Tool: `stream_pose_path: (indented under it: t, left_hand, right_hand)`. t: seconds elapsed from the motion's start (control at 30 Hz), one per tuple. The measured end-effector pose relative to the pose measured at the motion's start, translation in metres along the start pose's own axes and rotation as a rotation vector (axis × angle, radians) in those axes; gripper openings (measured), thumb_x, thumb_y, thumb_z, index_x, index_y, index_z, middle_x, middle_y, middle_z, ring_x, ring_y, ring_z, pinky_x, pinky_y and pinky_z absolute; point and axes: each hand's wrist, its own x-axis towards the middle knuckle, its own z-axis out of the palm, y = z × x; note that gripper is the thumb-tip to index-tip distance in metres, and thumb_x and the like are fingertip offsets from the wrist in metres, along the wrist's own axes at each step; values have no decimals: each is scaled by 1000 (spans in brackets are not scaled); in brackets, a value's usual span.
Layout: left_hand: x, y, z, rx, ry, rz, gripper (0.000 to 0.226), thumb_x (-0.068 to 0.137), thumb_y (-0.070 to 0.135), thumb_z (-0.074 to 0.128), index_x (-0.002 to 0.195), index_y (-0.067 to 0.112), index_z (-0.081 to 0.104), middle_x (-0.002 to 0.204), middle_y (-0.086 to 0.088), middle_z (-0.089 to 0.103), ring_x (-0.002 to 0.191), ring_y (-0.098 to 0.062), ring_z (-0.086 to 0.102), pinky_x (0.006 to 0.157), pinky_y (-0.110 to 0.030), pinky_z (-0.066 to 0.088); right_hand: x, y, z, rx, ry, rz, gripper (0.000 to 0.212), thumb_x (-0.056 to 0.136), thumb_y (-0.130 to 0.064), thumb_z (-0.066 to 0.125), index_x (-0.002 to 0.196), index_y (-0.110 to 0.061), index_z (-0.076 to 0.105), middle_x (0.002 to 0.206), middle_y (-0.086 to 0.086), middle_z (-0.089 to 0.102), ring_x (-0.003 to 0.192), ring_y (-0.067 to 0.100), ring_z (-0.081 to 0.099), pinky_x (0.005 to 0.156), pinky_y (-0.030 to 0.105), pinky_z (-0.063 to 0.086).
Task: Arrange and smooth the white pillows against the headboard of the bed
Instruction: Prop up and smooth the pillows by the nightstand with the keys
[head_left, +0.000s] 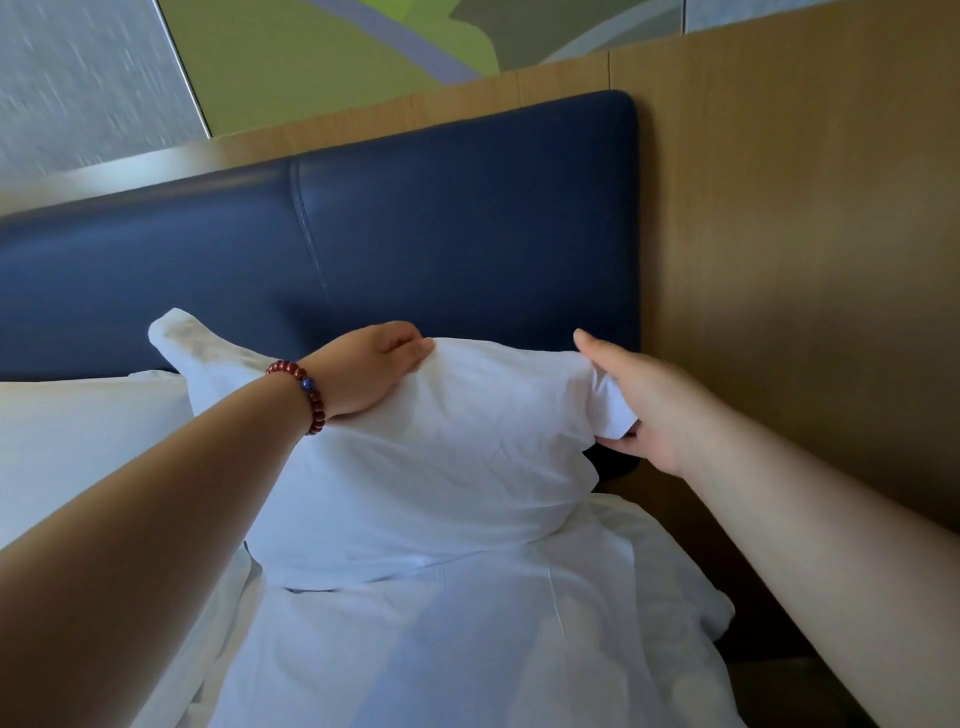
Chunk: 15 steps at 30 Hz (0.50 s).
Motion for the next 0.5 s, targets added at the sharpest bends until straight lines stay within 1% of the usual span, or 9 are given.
stream_pose_path:
  t: [0.07, 0.13, 0.2, 0.27, 0.33, 0.4, 0.43, 0.5]
  left_hand:
    - [2, 0, 2, 6, 7, -3, 30, 101, 42, 39, 87, 24, 58, 88, 5, 62, 82, -12, 57, 74, -29, 38]
    - [3, -1, 2, 10, 11, -4, 30, 101, 42, 39, 83, 26, 57, 86, 6, 61, 80, -10, 56, 71, -27, 37]
    - [3, -1, 2, 9, 14, -6, 30, 101, 41, 39, 82, 28, 56, 86, 7, 61, 79, -8, 56, 72, -27, 37]
    - [2, -2, 3, 2, 12, -11, 29, 101, 41, 39, 84, 27, 57, 88, 6, 62, 80, -9, 56, 73, -27, 37]
    - [3, -3, 3, 1, 14, -15, 30, 101, 42, 39, 85, 26, 58, 88, 4, 63, 81, -11, 57, 72, -27, 39]
    - [3, -4, 4, 1, 19, -16, 32, 101, 42, 40, 84, 23, 59, 87, 1, 63, 80, -14, 58, 70, -27, 40]
    - [3, -4, 4, 4, 16, -18, 33, 101, 43, 40, 85, 22, 60, 87, 1, 63, 81, -15, 58, 71, -28, 41]
    - [4, -2, 6, 15, 5, -25, 33, 101, 43, 39, 88, 21, 61, 87, 3, 62, 82, -13, 57, 76, -29, 39]
  right_hand:
    - [0, 1, -3, 34, -17, 63, 51, 63, -65, 78, 99, -29, 71, 105, -2, 71, 97, 23, 68, 72, 35, 58]
    - [0, 3, -4, 100, -11, 61, 48, 67, -57, 81, 100, -24, 70, 102, 1, 72, 94, 22, 68, 71, 34, 57]
    - [3, 5, -6, 145, 70, -5, 36, 72, -43, 82, 95, -19, 69, 101, 3, 72, 93, 21, 68, 77, 34, 57]
    - [5, 7, -6, 145, 146, -111, 22, 78, -34, 80, 90, -21, 68, 103, 3, 71, 98, 22, 66, 87, 39, 56]
    - [9, 10, -8, 148, 199, -242, 12, 80, -26, 78, 83, -23, 67, 98, 1, 69, 101, 24, 64, 91, 42, 54]
    - [12, 12, -10, 169, 224, -330, 14, 81, -17, 76, 76, -24, 65, 88, -2, 69, 97, 23, 64, 90, 41, 51]
    - [14, 14, -12, 189, 232, -333, 15, 82, -14, 75, 76, -23, 64, 86, -2, 69, 95, 22, 65, 90, 41, 51]
    - [19, 19, -18, 205, 250, -272, 14, 83, -12, 74, 81, -21, 64, 92, 2, 69, 96, 23, 67, 89, 40, 55]
